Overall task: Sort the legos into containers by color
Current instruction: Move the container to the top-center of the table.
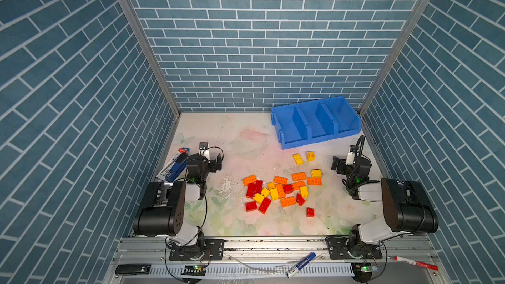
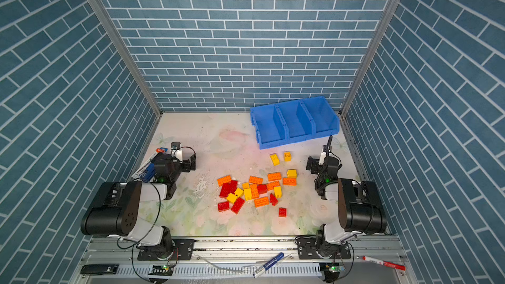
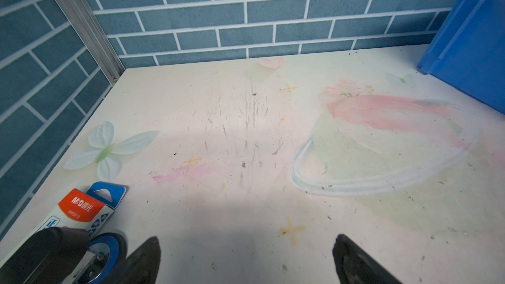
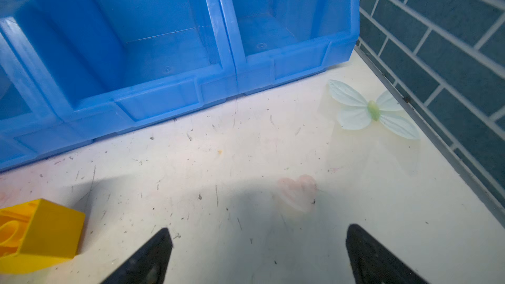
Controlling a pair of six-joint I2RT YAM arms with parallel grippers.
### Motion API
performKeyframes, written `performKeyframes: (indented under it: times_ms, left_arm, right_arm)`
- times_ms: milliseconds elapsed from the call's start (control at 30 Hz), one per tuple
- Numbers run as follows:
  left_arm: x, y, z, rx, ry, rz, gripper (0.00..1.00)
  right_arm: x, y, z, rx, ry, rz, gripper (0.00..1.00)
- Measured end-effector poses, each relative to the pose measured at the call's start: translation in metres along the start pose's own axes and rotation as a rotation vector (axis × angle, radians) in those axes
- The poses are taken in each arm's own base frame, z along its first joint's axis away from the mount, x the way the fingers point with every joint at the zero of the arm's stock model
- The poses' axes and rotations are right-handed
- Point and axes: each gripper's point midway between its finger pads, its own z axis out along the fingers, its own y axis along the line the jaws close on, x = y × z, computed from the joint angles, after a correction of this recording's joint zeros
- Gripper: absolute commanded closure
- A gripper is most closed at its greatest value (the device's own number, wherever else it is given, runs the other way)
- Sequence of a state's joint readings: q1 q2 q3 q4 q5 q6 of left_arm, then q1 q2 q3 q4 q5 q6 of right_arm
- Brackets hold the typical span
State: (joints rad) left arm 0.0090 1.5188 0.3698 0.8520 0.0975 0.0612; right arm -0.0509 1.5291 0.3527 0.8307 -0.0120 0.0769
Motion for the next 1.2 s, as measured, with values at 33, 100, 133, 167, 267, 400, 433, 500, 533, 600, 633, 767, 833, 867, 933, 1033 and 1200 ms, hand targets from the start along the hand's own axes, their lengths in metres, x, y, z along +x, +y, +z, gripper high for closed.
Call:
performKeyframes:
  times_ms: [33,100,133,167,267,400,433,500,533,600,633,767,833,867,933,1033,1200]
  left_arm:
    - [0.000,0.000,0.000,0.000,0.000,0.000,0.01]
    - [0.000,0.000,0.000,0.000,0.000,0.000,0.01]
    - [0.000,0.000,0.000,0.000,0.000,0.000,0.01]
    - [0.000,0.000,0.000,0.000,0.000,0.000,0.01]
    - [0.000,0.000,0.000,0.000,0.000,0.000,0.01]
    - [0.000,0.000,0.000,0.000,0.000,0.000,0.01]
    - [0.000,0.000,0.000,0.000,0.000,0.000,0.01]
    - [0.000,0.000,0.000,0.000,0.000,0.000,0.01]
    - [0.000,0.000,0.000,0.000,0.000,0.000,0.01]
    - [0.000,0.000,0.000,0.000,0.000,0.000,0.01]
    - [0.000,0.000,0.000,0.000,0.000,0.000,0.01]
    - [0.000,0.000,0.000,0.000,0.000,0.000,0.01]
    - [0.000,0.000,0.000,0.000,0.000,0.000,0.01]
    - [0.000,0.000,0.000,0.000,0.000,0.000,0.01]
    - [0.000,0.000,0.000,-0.002,0.001,0.000,0.01]
    - [0.000,0.000,0.000,-0.003,0.001,0.000,0.01]
    - [-0.022,0.005,0.000,-0.029,0.039,0.001,0.01]
  right_arm:
    - [0.000,0.000,0.000,0.000,0.000,0.000,0.01]
    - [0.000,0.000,0.000,0.000,0.000,0.000,0.01]
    - [0.000,0.000,0.000,0.000,0.000,0.000,0.01]
    - [0.000,0.000,0.000,0.000,0.000,0.000,0.01]
    - [0.000,0.000,0.000,0.000,0.000,0.000,0.01]
    - [0.000,0.000,0.000,0.000,0.000,0.000,0.01]
    - [0.000,0.000,0.000,0.000,0.000,0.000,0.01]
    - [0.000,0.000,0.000,0.000,0.000,0.000,0.01]
    - [0.000,0.000,0.000,0.000,0.000,0.000,0.01]
    - [0.000,0.000,0.000,0.000,0.000,0.000,0.01]
    - [0.000,0.000,0.000,0.000,0.000,0.000,0.01]
    - [0.000,0.000,0.000,0.000,0.000,0.000,0.01]
    - [0.000,0.000,0.000,0.000,0.000,0.000,0.01]
    - [0.000,0.000,0.000,0.000,0.000,0.000,0.01]
    - [0.000,0.000,0.000,0.000,0.000,0.000,0.01]
    - [0.000,0.000,0.000,0.000,0.002,0.000,0.01]
    - [-0.033,0.001,0.003,-0.001,0.061,-0.001,0.01]
